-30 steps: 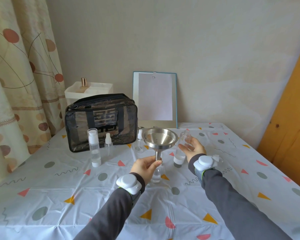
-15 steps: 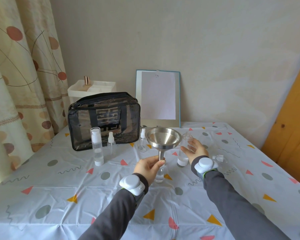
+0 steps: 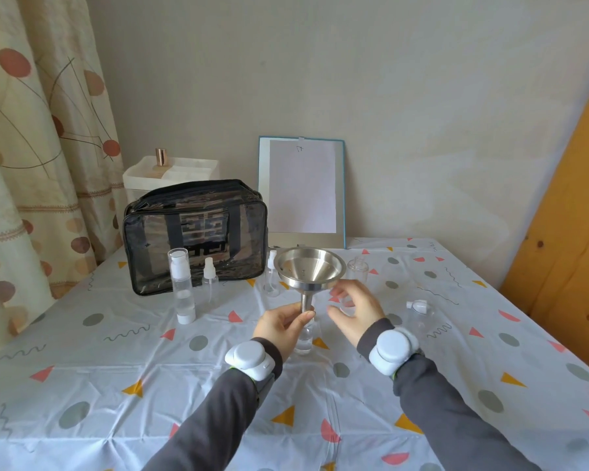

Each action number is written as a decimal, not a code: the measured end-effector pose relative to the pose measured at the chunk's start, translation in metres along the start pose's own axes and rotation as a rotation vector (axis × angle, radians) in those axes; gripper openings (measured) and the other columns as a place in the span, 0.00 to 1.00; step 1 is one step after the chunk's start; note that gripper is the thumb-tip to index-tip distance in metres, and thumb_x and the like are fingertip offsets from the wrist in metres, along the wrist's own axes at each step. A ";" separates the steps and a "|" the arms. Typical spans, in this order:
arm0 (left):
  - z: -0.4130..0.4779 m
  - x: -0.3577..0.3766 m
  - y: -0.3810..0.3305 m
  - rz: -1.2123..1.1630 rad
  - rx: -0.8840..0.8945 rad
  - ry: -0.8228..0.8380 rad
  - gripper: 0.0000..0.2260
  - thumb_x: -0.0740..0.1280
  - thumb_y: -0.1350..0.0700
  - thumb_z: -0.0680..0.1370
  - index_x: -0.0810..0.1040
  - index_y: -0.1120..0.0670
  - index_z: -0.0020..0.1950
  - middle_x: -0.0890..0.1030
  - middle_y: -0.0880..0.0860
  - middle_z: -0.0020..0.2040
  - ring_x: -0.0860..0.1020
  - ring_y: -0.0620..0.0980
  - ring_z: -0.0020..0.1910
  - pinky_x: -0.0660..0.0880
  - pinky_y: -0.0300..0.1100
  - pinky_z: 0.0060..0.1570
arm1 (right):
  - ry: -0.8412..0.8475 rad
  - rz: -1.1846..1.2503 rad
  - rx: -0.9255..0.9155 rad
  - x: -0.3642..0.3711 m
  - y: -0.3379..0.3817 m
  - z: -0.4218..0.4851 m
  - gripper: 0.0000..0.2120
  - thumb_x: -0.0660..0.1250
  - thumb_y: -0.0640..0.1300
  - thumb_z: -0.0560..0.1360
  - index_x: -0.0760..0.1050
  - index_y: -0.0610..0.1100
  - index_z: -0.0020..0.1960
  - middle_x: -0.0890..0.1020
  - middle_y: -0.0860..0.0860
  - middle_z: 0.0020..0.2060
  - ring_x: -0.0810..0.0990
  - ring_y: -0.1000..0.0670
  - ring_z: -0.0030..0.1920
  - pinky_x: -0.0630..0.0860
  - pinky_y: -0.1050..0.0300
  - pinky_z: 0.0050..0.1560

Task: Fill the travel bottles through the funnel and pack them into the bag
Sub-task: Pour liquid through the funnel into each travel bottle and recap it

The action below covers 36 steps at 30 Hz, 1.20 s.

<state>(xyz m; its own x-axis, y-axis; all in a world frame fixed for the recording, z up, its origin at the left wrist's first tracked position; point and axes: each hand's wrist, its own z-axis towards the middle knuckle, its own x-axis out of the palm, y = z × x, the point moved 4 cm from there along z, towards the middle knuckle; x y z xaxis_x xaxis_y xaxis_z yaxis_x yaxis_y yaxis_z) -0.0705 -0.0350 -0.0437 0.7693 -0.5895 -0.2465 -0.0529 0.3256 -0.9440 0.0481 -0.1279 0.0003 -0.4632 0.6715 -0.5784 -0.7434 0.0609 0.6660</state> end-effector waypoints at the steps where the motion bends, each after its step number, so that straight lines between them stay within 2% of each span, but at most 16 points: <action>1: 0.000 0.000 -0.001 0.002 0.004 0.004 0.06 0.66 0.56 0.77 0.81 0.52 0.51 0.83 0.45 0.45 0.79 0.37 0.45 0.71 0.24 0.48 | 0.040 0.017 -0.016 0.004 0.005 -0.003 0.12 0.69 0.36 0.70 0.75 0.40 0.52 0.75 0.51 0.46 0.74 0.52 0.49 0.68 0.67 0.52; 4: 0.000 0.001 -0.002 0.014 0.012 0.004 0.07 0.65 0.57 0.77 0.81 0.51 0.51 0.82 0.43 0.43 0.78 0.31 0.42 0.70 0.22 0.44 | 0.106 0.103 0.031 0.015 0.013 -0.006 0.13 0.71 0.44 0.71 0.76 0.42 0.54 0.76 0.52 0.49 0.74 0.55 0.53 0.71 0.61 0.56; 8: 0.000 0.001 0.001 0.052 0.006 -0.019 0.07 0.65 0.56 0.77 0.81 0.52 0.52 0.81 0.42 0.42 0.76 0.28 0.38 0.69 0.20 0.39 | 0.060 0.140 0.095 0.023 0.016 -0.003 0.13 0.71 0.48 0.71 0.78 0.42 0.52 0.79 0.50 0.49 0.75 0.55 0.50 0.73 0.61 0.53; 12: 0.000 0.000 -0.001 0.070 0.020 -0.027 0.10 0.65 0.56 0.77 0.81 0.54 0.56 0.82 0.45 0.46 0.77 0.33 0.42 0.70 0.21 0.41 | 0.031 0.184 0.159 0.027 0.014 -0.002 0.12 0.71 0.48 0.71 0.79 0.42 0.51 0.81 0.50 0.48 0.78 0.53 0.51 0.72 0.64 0.50; 15: 0.000 0.000 0.000 0.072 0.009 -0.029 0.11 0.65 0.55 0.77 0.80 0.55 0.57 0.83 0.49 0.49 0.78 0.38 0.46 0.70 0.21 0.42 | 0.003 0.160 0.108 0.027 0.016 -0.004 0.08 0.70 0.47 0.72 0.81 0.44 0.48 0.80 0.53 0.45 0.77 0.53 0.50 0.71 0.65 0.50; 18: 0.002 0.000 0.000 0.067 -0.010 -0.036 0.11 0.66 0.54 0.77 0.80 0.54 0.56 0.83 0.50 0.50 0.78 0.37 0.44 0.71 0.22 0.41 | -0.004 0.127 0.089 0.025 0.016 -0.003 0.08 0.70 0.47 0.72 0.81 0.43 0.48 0.81 0.51 0.45 0.76 0.53 0.49 0.68 0.71 0.46; 21: 0.002 0.000 0.002 0.031 -0.042 -0.003 0.11 0.68 0.53 0.75 0.80 0.52 0.56 0.82 0.49 0.51 0.79 0.41 0.50 0.74 0.31 0.49 | 0.023 0.081 0.098 0.026 0.017 -0.001 0.10 0.69 0.48 0.73 0.82 0.43 0.48 0.82 0.48 0.47 0.76 0.52 0.48 0.65 0.69 0.44; 23: 0.002 0.001 0.004 0.065 -0.044 0.031 0.16 0.72 0.53 0.72 0.77 0.49 0.59 0.80 0.48 0.53 0.78 0.44 0.55 0.73 0.37 0.55 | 0.031 0.086 0.112 0.027 0.017 0.000 0.09 0.69 0.49 0.73 0.81 0.44 0.49 0.81 0.49 0.47 0.75 0.55 0.46 0.64 0.71 0.42; 26: 0.001 0.003 0.013 0.106 -0.078 0.042 0.28 0.74 0.55 0.69 0.69 0.48 0.66 0.77 0.48 0.58 0.75 0.46 0.57 0.72 0.39 0.58 | 0.029 0.104 0.127 0.027 0.017 -0.001 0.09 0.69 0.49 0.73 0.81 0.45 0.50 0.81 0.50 0.47 0.74 0.57 0.46 0.64 0.76 0.41; 29: 0.000 0.004 0.022 0.082 -0.150 0.034 0.33 0.76 0.54 0.68 0.65 0.50 0.70 0.74 0.47 0.59 0.74 0.45 0.56 0.72 0.39 0.57 | 0.055 0.099 0.128 0.026 0.017 -0.001 0.09 0.69 0.49 0.73 0.81 0.45 0.49 0.81 0.50 0.47 0.75 0.56 0.46 0.65 0.69 0.45; 32: 0.002 0.006 0.028 0.187 -0.183 0.029 0.30 0.75 0.50 0.68 0.69 0.51 0.67 0.75 0.47 0.53 0.74 0.45 0.51 0.72 0.39 0.56 | 0.070 0.101 0.122 0.025 0.017 -0.001 0.09 0.68 0.48 0.73 0.81 0.44 0.48 0.81 0.50 0.46 0.76 0.55 0.46 0.67 0.67 0.47; 34: 0.002 0.006 0.028 0.249 -0.180 0.023 0.23 0.74 0.48 0.68 0.75 0.54 0.59 0.79 0.50 0.48 0.76 0.45 0.47 0.74 0.39 0.53 | 0.072 0.112 0.117 0.026 0.017 -0.001 0.09 0.68 0.47 0.73 0.81 0.43 0.47 0.81 0.48 0.46 0.77 0.54 0.46 0.70 0.65 0.50; 36: 0.003 0.007 0.030 0.234 -0.175 0.035 0.20 0.74 0.48 0.68 0.78 0.55 0.55 0.81 0.52 0.48 0.79 0.47 0.46 0.75 0.42 0.53 | 0.066 0.129 0.119 0.027 0.016 -0.001 0.08 0.69 0.47 0.73 0.81 0.42 0.46 0.82 0.47 0.44 0.78 0.52 0.45 0.72 0.65 0.50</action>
<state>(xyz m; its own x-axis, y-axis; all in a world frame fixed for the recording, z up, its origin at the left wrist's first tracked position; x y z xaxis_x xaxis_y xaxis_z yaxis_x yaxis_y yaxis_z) -0.0651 -0.0273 -0.0728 0.7008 -0.5396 -0.4666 -0.3379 0.3250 -0.8833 0.0227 -0.1091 -0.0051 -0.5849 0.6297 -0.5113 -0.6149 0.0668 0.7857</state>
